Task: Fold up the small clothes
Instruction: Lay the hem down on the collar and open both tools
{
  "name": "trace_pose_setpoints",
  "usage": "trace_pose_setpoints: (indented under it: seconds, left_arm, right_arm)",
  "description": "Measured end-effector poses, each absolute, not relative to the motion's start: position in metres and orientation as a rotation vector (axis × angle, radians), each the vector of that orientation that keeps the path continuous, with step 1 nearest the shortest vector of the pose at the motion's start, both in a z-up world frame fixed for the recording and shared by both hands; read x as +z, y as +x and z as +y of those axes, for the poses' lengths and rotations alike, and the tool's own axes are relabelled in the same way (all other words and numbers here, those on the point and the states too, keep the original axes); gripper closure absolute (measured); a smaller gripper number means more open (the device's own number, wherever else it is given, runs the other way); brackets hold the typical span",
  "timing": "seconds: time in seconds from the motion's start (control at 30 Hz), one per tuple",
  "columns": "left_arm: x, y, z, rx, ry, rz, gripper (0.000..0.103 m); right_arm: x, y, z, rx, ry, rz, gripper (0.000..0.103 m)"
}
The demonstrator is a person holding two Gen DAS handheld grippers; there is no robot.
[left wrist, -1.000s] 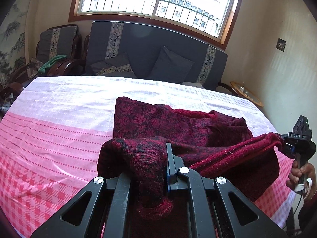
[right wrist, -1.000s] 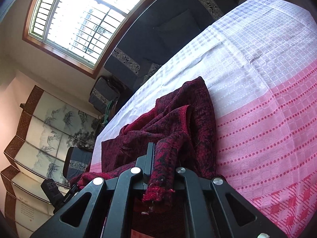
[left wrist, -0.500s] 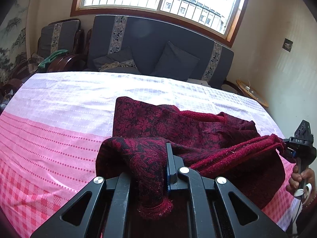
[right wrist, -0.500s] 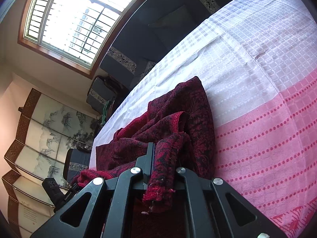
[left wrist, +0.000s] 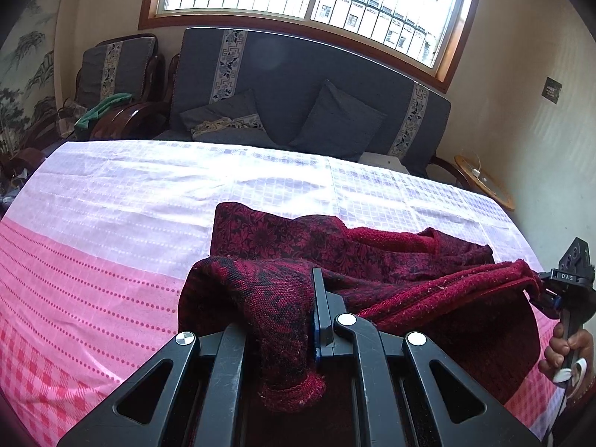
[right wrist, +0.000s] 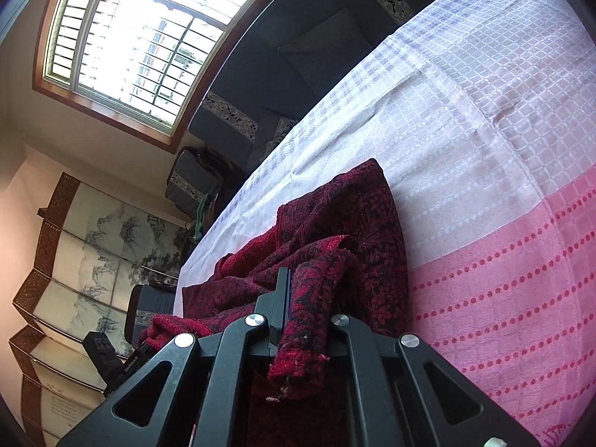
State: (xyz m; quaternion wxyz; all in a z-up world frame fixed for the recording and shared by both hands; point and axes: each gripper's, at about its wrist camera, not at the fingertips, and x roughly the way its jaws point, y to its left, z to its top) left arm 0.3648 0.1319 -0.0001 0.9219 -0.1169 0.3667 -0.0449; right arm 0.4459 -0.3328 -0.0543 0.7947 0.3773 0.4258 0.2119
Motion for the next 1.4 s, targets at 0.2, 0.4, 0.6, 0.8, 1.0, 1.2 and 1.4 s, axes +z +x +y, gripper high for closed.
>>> trace_pose_setpoints:
  seconds: [0.2, 0.4, 0.6, 0.8, 1.0, 1.2, 1.4]
  left_arm:
    - [-0.004, 0.379, 0.134, -0.079, -0.243, 0.757, 0.094]
    - [-0.014, 0.388, 0.135, -0.068, -0.254, 0.774, 0.093]
    - [-0.022, 0.395, 0.135, -0.068, -0.252, 0.8, 0.091]
    - [-0.025, 0.402, 0.137, -0.08, -0.284, 0.834, 0.088]
    - [-0.025, 0.407, 0.142, -0.097, -0.341, 0.851, 0.087]
    - [-0.024, 0.409, 0.153, -0.151, -0.446, 0.837, 0.081]
    - [-0.012, 0.401, 0.162, -0.154, -0.52, 0.748, 0.035]
  right_arm:
    - [-0.058, 0.457, -0.334, 0.449, 0.829, 0.913, 0.097]
    - [-0.065, 0.466, -0.333, 0.443, 0.854, 0.921, 0.096]
    - [-0.071, 0.471, -0.332, 0.447, 0.884, 0.921, 0.094]
    - [-0.08, 0.475, -0.335, 0.455, 0.946, 0.928, 0.092]
    - [-0.087, 0.476, -0.339, 0.47, 1.006, 0.918, 0.088]
    - [-0.084, 0.473, -0.348, 0.467, 1.052, 0.851, 0.049]
    - [-0.075, 0.463, -0.36, 0.438, 1.077, 0.761, 0.03]
